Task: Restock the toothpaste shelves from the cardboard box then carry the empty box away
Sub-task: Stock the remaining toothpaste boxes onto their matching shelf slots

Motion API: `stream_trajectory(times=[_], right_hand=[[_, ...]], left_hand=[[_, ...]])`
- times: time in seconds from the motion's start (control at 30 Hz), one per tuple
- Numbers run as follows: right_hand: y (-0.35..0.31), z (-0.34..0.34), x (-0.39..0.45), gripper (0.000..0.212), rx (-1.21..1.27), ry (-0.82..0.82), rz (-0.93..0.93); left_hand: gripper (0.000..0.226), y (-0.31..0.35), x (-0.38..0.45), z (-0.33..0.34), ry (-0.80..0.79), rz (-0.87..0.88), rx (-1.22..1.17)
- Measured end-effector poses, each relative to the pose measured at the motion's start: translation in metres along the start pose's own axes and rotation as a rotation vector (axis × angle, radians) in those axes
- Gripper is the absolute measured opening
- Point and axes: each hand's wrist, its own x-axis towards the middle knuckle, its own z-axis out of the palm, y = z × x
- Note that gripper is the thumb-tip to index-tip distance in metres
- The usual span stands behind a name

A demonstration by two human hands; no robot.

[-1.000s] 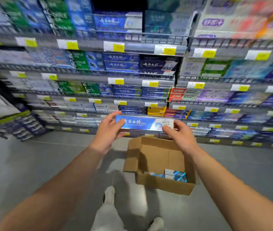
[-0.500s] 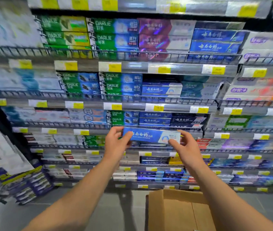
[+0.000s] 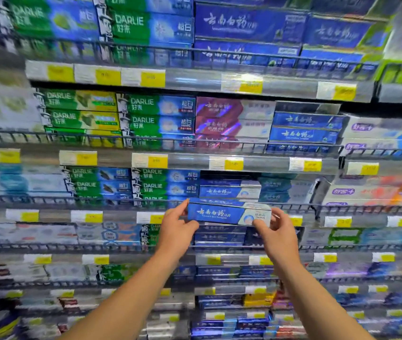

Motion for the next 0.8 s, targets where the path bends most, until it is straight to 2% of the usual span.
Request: stream_trajectory(times=[0.27, 0.43, 0.57, 0.8], right_hand=[[0.003, -0.009, 0.075, 0.046, -0.034, 0.045, -0.086], [0.008, -0.01, 0.097, 0.051, -0.032, 0.082, -0.09], [0.011, -0.01, 0.108, 0.051, -0.041, 0.083, -0.099], [0.01, -0.005, 0.117, 0.052, 0.014, 0.09, -0.107]], left_hand=[[0.067, 0.007, 0.041, 0.046, 0.058, 0.063, 0.062], [0.064, 0.005, 0.049, 0.064, 0.072, 0.069, 0.048], [0.058, 0.007, 0.054, 0.066, 0.058, 0.069, 0.012], [0.062, 0.012, 0.065, 0.059, 0.049, 0.088, 0.028]])
